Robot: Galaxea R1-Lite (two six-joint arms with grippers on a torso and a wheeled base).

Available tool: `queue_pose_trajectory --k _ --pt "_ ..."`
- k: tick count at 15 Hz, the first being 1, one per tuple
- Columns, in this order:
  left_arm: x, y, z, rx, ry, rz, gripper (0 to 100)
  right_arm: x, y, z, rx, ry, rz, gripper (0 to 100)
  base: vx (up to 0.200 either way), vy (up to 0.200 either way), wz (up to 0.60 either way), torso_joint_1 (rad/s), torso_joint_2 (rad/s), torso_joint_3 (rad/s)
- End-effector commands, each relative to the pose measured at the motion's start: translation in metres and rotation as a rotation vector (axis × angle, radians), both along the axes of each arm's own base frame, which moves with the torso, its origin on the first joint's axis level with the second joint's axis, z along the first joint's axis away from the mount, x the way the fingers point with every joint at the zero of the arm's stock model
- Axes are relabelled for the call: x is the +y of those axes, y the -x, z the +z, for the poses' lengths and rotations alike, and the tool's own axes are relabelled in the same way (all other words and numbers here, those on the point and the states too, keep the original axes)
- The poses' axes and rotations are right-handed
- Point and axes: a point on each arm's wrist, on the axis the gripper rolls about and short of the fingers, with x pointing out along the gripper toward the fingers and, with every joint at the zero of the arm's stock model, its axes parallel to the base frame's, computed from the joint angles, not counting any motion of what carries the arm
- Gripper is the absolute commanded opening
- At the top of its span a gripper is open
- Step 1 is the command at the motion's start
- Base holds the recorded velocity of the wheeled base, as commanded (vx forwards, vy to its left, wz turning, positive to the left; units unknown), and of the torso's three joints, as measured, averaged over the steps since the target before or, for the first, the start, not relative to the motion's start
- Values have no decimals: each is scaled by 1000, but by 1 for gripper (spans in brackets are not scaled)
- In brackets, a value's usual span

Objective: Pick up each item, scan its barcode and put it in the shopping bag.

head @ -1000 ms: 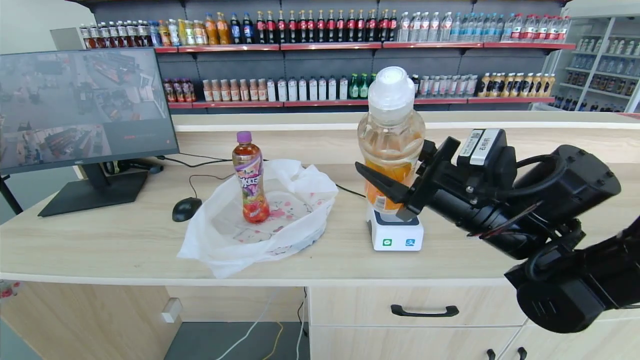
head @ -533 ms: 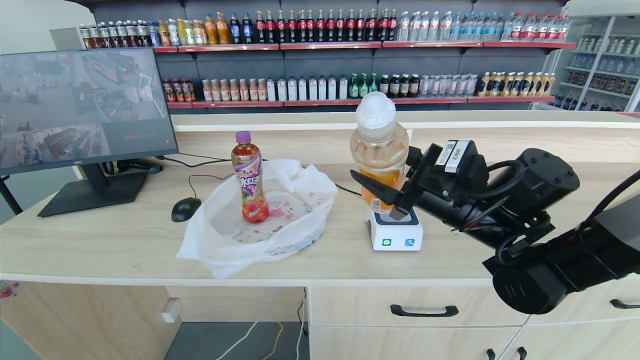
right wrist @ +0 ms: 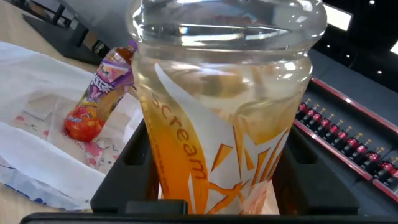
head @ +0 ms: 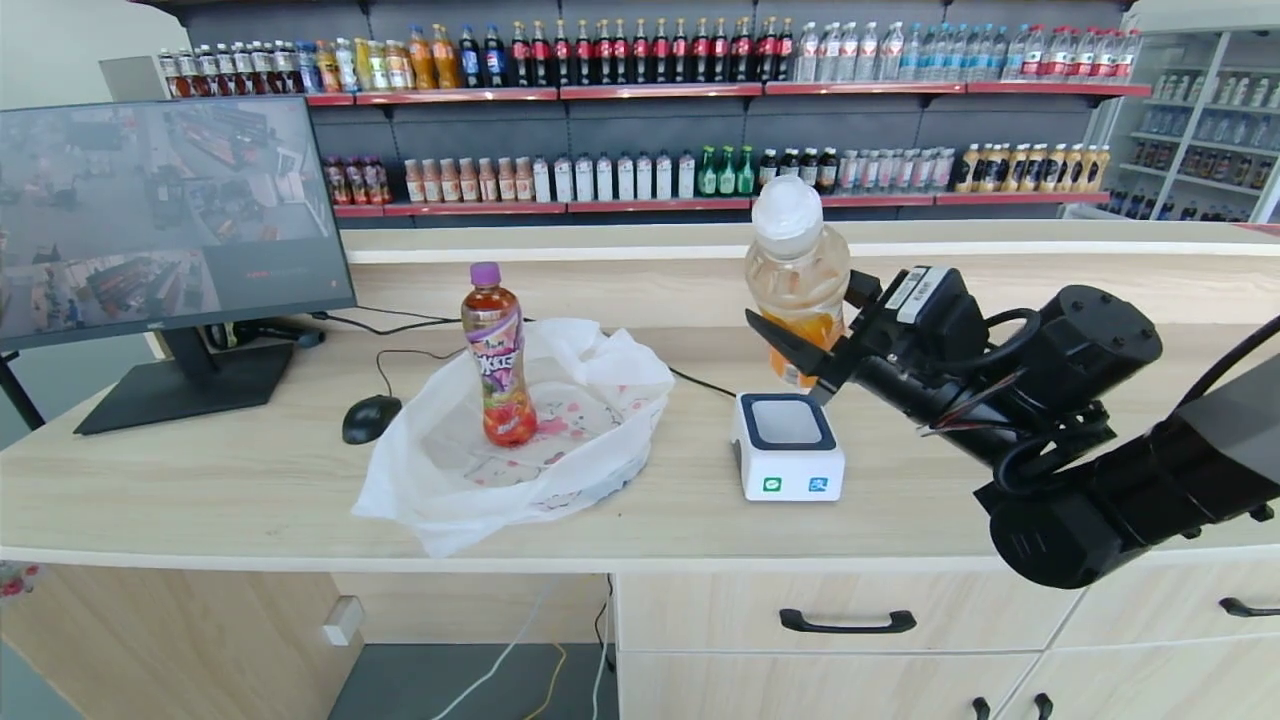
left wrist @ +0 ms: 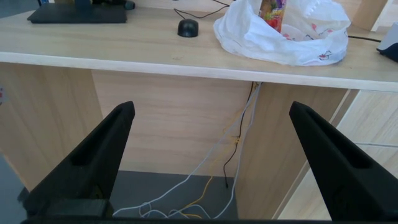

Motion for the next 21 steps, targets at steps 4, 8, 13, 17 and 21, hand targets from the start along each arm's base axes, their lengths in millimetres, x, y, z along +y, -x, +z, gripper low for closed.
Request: queue_pose_trajectory --k 4,8,13,17,21 --pt "0 0 0 0 0 0 100 -6 -9 -8 17 -14 -104 0 0 0 0 0 0 0" --pt "0 0 0 0 0 2 100 -5 -3 -19 65 -11 -151 0 0 0 0 0 0 0" --pt "0 0 0 0 0 0 100 -3 -10 -3 -34 -35 -376 0 0 0 0 0 0 0" --pt "0 0 0 0 0 0 100 12 -7 -11 -59 19 -426 0 0 0 0 0 0 0" --pt "0 0 0 0 0 0 100 27 -4 -18 -75 60 -392 0 0 0 0 0 0 0"
